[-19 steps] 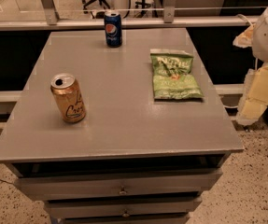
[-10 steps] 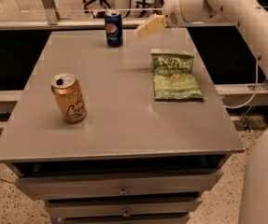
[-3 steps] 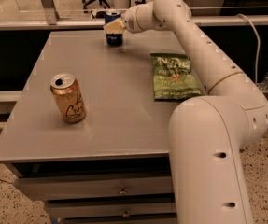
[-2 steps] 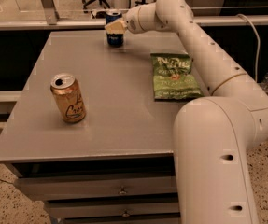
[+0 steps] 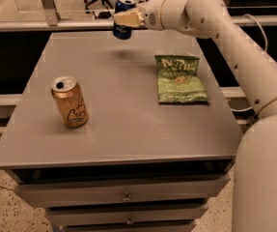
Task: Pick pepsi can
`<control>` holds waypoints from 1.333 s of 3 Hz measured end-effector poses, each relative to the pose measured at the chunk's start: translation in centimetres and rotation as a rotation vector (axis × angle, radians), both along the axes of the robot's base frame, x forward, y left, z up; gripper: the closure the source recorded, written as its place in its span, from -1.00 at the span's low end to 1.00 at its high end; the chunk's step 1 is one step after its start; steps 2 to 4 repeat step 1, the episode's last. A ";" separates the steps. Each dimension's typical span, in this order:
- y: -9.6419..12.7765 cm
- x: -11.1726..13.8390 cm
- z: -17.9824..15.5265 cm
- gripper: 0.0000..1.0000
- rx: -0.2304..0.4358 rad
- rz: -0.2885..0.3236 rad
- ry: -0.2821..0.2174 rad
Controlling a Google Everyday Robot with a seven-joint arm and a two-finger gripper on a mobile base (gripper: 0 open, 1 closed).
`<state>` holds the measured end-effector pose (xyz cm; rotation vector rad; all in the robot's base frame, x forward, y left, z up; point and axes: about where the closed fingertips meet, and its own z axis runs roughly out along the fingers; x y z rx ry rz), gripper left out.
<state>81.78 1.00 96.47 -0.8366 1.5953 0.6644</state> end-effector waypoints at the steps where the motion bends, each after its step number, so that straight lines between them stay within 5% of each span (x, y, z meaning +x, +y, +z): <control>1: 0.3 -0.3 -0.3 1.00 0.006 0.007 0.007; 4: 0.3 -0.3 -0.3 1.00 0.006 0.007 0.007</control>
Offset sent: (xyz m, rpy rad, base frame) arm 0.0000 0.0000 0.0000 0.0000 0.0000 0.0000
